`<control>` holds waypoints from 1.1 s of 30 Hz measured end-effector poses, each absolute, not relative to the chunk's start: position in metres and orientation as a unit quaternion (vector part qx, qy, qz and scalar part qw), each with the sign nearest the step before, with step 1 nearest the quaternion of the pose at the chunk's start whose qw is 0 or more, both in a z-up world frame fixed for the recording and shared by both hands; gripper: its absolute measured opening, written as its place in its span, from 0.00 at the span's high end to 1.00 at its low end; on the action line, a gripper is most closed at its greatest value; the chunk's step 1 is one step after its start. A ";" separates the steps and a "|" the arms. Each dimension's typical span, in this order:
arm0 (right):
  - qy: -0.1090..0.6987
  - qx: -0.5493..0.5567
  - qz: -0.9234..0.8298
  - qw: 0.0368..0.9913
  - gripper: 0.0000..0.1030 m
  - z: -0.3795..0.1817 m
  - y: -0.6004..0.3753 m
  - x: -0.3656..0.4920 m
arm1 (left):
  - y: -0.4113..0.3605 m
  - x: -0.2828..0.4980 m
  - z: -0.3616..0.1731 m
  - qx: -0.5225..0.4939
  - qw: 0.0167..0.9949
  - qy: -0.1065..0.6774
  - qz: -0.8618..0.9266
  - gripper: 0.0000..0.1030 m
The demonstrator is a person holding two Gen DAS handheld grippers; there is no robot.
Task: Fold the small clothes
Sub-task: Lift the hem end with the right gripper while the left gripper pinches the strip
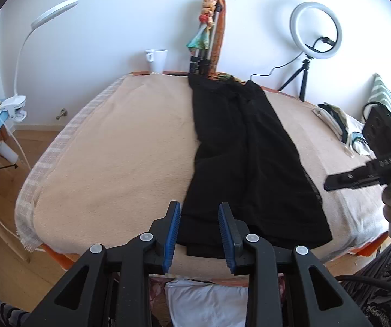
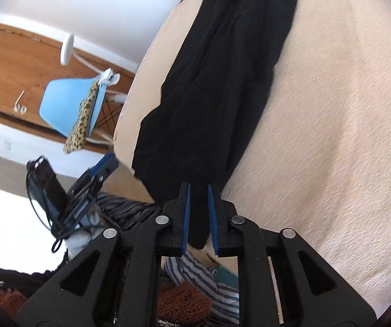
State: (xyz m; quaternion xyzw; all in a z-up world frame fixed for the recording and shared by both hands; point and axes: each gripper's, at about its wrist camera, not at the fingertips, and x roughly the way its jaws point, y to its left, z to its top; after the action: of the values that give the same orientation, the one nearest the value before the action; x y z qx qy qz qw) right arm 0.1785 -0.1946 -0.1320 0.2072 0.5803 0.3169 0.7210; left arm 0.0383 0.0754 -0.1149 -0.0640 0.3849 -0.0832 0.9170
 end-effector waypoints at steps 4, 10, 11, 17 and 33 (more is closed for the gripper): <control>0.576 0.197 0.276 0.744 0.86 -0.136 -0.201 0.212 | 0.025 0.038 -0.108 -0.034 0.908 0.381 -0.169 0.71; 0.586 0.186 0.270 0.741 0.86 -0.149 -0.181 0.237 | -0.039 0.040 -0.117 0.038 0.888 0.393 -0.237 0.70; 0.588 0.175 0.270 0.742 0.86 -0.150 -0.178 0.238 | -0.047 0.040 -0.120 0.048 0.885 0.395 -0.242 0.70; 0.583 0.149 0.282 0.747 0.67 -0.146 -0.169 0.240 | -0.067 0.049 -0.137 0.074 0.871 0.413 -0.255 0.73; 0.559 0.127 0.263 0.776 0.97 -0.127 -0.182 0.245 | -0.035 0.036 -0.118 -0.039 0.869 0.384 -0.311 1.00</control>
State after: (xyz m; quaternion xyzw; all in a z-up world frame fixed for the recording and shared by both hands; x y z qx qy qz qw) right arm 0.2446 -0.1823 -0.1275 0.1266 0.5594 0.2630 0.7758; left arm 0.0356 -0.0347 -0.1175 -0.0386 0.3836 -0.3111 0.8687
